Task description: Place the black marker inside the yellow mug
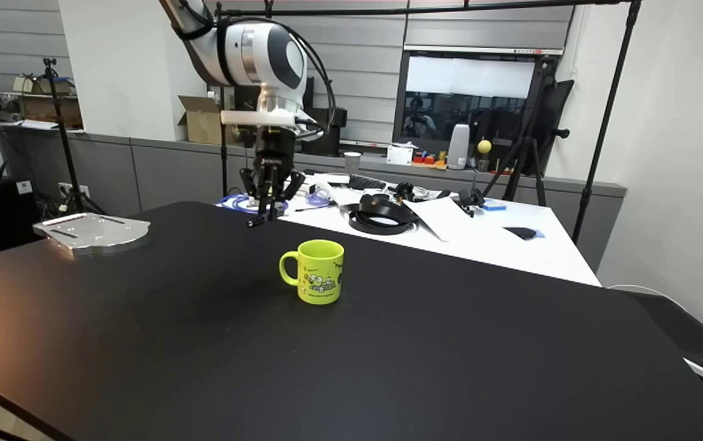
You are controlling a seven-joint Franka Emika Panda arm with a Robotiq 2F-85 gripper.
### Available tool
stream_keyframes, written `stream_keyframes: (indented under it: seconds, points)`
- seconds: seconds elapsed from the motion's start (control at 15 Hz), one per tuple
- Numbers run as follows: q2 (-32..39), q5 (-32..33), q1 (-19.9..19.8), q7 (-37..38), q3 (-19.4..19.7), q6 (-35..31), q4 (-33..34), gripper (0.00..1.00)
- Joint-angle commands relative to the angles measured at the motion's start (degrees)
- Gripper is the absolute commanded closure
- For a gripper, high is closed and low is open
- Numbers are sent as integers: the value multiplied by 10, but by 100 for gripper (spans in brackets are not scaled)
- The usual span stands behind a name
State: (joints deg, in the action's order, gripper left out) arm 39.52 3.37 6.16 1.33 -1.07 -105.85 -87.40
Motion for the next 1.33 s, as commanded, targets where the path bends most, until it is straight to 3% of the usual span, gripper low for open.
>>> stream_keyframes:
  seconds: [0.0,0.4,0.8,1.27]
  points:
    - [-38,-25,-28,16,7,62,-6,95]
    - [-20,-112,-97,6,14,204,38,95]
    - [4,-131,-123,27,37,194,53,95]
    - [63,-142,-140,33,41,239,110,95]
